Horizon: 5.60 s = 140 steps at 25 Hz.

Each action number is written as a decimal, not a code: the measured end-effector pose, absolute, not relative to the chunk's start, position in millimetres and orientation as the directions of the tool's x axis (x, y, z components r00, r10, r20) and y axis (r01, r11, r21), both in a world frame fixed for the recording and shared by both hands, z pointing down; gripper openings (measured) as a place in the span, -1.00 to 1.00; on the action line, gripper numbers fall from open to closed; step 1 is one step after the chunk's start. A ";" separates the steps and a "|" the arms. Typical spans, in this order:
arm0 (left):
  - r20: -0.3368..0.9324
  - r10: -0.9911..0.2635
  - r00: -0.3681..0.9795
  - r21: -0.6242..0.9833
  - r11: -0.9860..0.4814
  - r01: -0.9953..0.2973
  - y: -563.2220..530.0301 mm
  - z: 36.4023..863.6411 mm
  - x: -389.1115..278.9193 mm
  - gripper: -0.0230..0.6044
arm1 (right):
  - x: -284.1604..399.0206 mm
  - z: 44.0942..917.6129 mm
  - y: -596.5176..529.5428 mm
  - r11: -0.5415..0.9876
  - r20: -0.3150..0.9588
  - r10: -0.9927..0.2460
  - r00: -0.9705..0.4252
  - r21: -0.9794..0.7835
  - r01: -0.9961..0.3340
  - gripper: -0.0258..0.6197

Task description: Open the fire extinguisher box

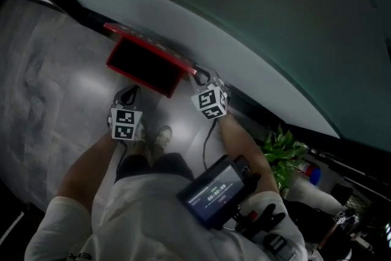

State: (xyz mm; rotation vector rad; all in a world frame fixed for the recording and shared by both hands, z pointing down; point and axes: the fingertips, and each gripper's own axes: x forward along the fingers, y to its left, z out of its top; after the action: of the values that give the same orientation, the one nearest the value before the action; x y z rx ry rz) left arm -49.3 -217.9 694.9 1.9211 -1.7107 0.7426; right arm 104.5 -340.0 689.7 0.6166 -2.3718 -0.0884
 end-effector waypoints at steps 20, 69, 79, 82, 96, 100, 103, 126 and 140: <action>0.634 -0.746 0.205 0.023 -0.247 -0.969 -290.7 681.2 -59.7 -0.92 | 125.9 696.4 -426.5 0.714 0.619 -0.501 -0.605 -0.100 -0.693 -0.63; 0.637 -0.763 0.110 -0.046 -0.181 -0.982 -323.2 658.8 -1.8 -0.92 | 172.0 681.3 -440.9 0.708 0.572 -0.560 -0.599 -0.045 -0.705 -0.42; 0.493 -0.841 0.224 -0.036 -0.277 -0.960 -296.0 616.5 35.2 -0.92 | 155.0 606.1 -327.7 0.714 0.447 -0.696 -0.562 0.347 -0.608 -0.87; 0.437 -0.859 0.267 -0.027 -0.310 -0.951 -276.7 601.0 40.2 -0.92 | 149.6 590.9 -288.5 0.683 0.402 -0.730 -0.552 0.423 -0.595 -0.88; 0.270 -0.866 0.421 0.032 -0.428 -0.903 -121.8 526.9 -1.5 -0.92 | 123.9 520.7 -102.0 0.484 0.318 -0.870 -0.377 0.407 -0.774 -0.88; 0.248 -0.868 0.431 0.041 -0.435 -0.899 -85.2 520.3 -17.0 -0.92 | 127.6 516.2 -57.5 0.429 0.334 -0.889 -0.314 0.364 -0.827 -0.88; 0.245 -0.868 0.432 0.041 -0.436 -0.899 -63.1 515.9 -24.8 -0.92 | 135.5 513.3 -34.8 0.382 0.347 -0.897 -0.274 0.299 -0.874 -0.88; 0.233 -0.896 0.377 0.039 -0.379 -0.925 -1.6 497.3 -5.6 -0.92 | 195.6 508.8 23.7 0.265 0.399 -0.889 -0.226 0.044 -0.963 -0.88; 0.235 -0.904 0.358 0.040 -0.359 -0.932 2.0 498.7 -7.0 -0.92 | 192.3 509.4 21.7 0.279 0.414 -0.879 -0.235 0.049 -0.959 -0.88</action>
State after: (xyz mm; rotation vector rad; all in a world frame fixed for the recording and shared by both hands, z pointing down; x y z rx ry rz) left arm -7.0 2.0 498.7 2.4476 -1.6714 0.2578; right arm 192.3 21.7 509.4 1.6651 -2.1943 0.3053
